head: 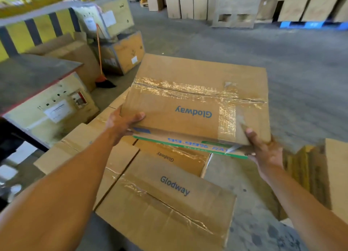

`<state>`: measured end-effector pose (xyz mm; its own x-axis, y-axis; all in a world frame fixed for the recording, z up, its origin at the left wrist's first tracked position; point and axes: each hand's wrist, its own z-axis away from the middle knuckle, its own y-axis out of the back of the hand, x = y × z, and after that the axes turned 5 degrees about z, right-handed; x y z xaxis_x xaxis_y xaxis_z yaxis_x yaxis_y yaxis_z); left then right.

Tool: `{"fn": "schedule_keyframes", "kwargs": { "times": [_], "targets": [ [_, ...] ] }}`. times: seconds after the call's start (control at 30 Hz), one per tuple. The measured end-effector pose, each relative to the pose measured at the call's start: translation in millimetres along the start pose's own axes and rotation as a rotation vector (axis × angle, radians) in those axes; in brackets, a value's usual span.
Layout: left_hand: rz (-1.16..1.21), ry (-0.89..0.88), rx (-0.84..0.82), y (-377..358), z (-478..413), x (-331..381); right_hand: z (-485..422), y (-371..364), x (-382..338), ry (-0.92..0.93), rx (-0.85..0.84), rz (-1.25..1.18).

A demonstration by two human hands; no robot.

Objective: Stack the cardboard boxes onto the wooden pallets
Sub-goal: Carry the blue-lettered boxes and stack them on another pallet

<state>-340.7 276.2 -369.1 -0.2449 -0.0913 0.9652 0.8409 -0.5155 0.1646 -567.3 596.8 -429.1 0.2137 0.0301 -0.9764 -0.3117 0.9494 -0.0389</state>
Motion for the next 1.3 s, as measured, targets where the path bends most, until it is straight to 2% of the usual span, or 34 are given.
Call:
{"fn": "schedule_keyframes", "kwargs": {
  "times": [0.2, 0.3, 0.47, 0.6, 0.83, 1.1, 1.3],
  "targets": [
    [0.01, 0.028, -0.12, 138.5, -111.0, -25.1, 40.0, -168.1, 55.5, -0.003, 0.087, 0.057],
    [-0.012, 0.047, -0.154, 202.4, -158.7, -36.1, 58.6, -249.2, 71.6, -0.077, 0.14, 0.08],
    [-0.022, 0.094, -0.181, 277.7, -226.2, -58.2, 66.1, -341.4, 95.5, -0.139, 0.217, 0.161],
    [-0.041, 0.117, -0.181, 307.5, -274.4, -82.6, 58.4, -392.9, 104.4, -0.149, 0.247, 0.191],
    [-0.008, 0.118, -0.224, 305.7, -348.4, -97.1, 30.9, -439.5, 111.0, -0.123, 0.298, 0.279],
    [-0.25, 0.097, -0.263, 306.9, -399.2, -139.2, 30.9, -448.5, 167.8, -0.169, 0.337, 0.5],
    [-0.296, 0.127, -0.272, 297.9, -404.2, -160.7, 15.8, -456.1, 194.6, -0.224, 0.296, 0.643]
  ]
}}
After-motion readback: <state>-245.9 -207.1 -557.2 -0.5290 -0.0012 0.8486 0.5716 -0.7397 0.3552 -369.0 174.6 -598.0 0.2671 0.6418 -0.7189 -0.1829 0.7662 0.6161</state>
